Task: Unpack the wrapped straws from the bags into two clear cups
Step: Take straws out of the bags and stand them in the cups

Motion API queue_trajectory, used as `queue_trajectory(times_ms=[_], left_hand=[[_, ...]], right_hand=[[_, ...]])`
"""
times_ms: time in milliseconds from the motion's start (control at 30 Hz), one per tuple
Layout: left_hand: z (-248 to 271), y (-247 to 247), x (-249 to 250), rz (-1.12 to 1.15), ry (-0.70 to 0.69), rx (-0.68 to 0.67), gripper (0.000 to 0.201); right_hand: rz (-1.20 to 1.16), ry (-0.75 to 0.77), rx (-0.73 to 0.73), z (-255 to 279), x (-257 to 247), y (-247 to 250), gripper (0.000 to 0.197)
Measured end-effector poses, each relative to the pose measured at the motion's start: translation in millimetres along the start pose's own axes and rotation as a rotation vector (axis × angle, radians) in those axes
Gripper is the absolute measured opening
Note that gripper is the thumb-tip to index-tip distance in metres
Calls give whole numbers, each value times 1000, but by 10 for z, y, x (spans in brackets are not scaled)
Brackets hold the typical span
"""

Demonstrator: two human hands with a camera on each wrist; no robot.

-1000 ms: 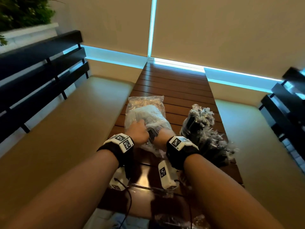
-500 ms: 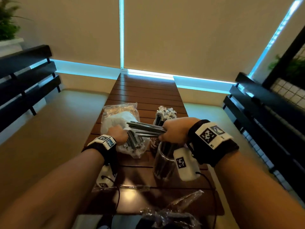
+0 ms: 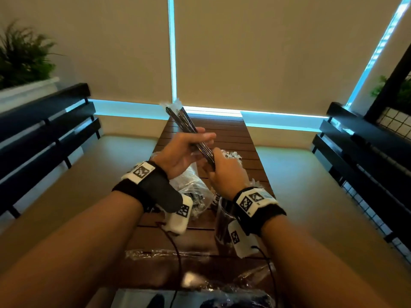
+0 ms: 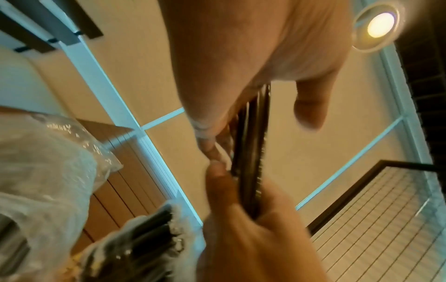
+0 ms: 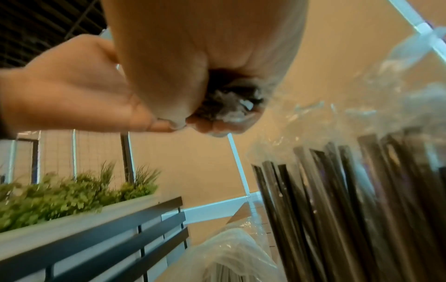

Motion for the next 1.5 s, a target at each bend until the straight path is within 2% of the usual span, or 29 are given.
queue_trajectory(times_ms=[67,100,167,200,267,367,467,600,667,733,867,933,1000,1100,1200,1300,1400,1500], left_hand=[[-67,5,122,148,-15,158,23],[-89,3,157,164,-8,260,26],[-102,-13,235,84,-37,429,32],[-85,-44,295,13,-90,469,33],[-31,-134,453,-108,-246,462,37],[49,-250,687,-190,-452,363,44],[47,-311,758,-287,-540,308,44],[42,-426,602,-400,-517,296,43],[20,-451,519,-427,-494,291,46],[-3,-449,471,-441,-484,298,47],[-45,-443,320,-467,-457,327,46],[-68,-497,196,-463,-438,343,46],[-106,-544,54,-456,-418,372,45],[-180,-601,-161,-433,-351,402,44],[-220,-648,-397,-389,-284,433,41],[-229,-673,-613,-361,-217,478,41],[-239,-678,-800,-361,-185,464,40],[-246,-701,-1004,-439,-196,377,41]], right_hand=[[-12,48,-15,-29,-35,-102,31],[-32,63,-33,-43,-54,-150,31],[-91,70,-43,-83,-90,-203,33],[-120,60,-22,-107,-96,-204,34],[-145,-10,5,-172,-55,-203,36],[-217,-164,-89,-235,58,-240,42],[-448,-281,-130,-270,126,-256,42],[-584,-328,-156,-326,98,-256,30],[-532,-303,-176,-294,117,-243,29],[-413,-236,-183,-224,152,-183,32],[-27,-73,-95,-94,257,121,56],[150,-96,-35,-17,379,281,62],[190,-177,22,81,547,344,68],[108,-297,-17,250,848,211,90],[-198,-342,-110,411,1035,7,117],[-374,-308,-79,483,1109,-137,113],[-349,-283,-8,448,1127,-187,103],[-334,-272,12,387,1115,-261,88]])
Point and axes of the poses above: each hand's wrist, its own z-axis away from the middle knuckle, its own y-axis out of the back of the hand, x = y × z, the point moved 4 cm from there along -z, towards the middle knuckle, and after that the axes turned 9 degrees about -z, right-handed, at the moved point
